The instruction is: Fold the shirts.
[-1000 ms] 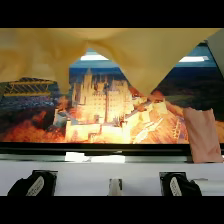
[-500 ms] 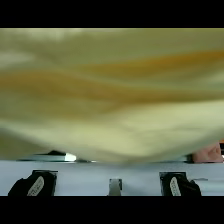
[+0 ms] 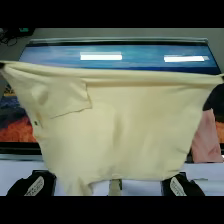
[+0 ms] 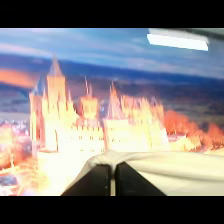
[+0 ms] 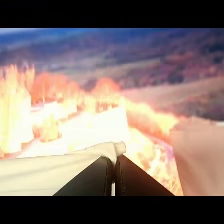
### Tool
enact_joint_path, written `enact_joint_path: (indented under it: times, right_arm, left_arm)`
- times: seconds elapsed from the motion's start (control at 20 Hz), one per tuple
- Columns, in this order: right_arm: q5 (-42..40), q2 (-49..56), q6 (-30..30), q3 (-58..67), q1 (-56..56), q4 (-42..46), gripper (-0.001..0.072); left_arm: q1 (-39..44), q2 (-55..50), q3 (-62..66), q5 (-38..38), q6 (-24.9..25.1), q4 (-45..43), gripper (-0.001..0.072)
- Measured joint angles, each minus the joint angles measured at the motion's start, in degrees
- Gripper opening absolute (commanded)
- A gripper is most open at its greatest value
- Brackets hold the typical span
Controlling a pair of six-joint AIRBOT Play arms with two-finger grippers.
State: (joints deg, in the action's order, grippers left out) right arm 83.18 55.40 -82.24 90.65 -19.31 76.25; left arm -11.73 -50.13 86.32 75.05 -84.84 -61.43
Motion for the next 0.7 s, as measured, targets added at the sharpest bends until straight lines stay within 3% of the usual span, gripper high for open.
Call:
enact_joint_path:
  times: [0.25, 0.7]
  right_arm:
    - [-7.74, 15.65, -3.08, -5.75, 5.22, 1.68, 0.0024]
    - [-40.02, 29.59, -16.61, -7.08, 10.05, 0.63, 0.0024]
  left_arm:
    - [1.81, -11.52, -13.86, -12.87, 6.03, 4.50, 0.0032]
    - [5.73, -33.86, -7.15, -31.52, 8.35, 12.92, 0.0032]
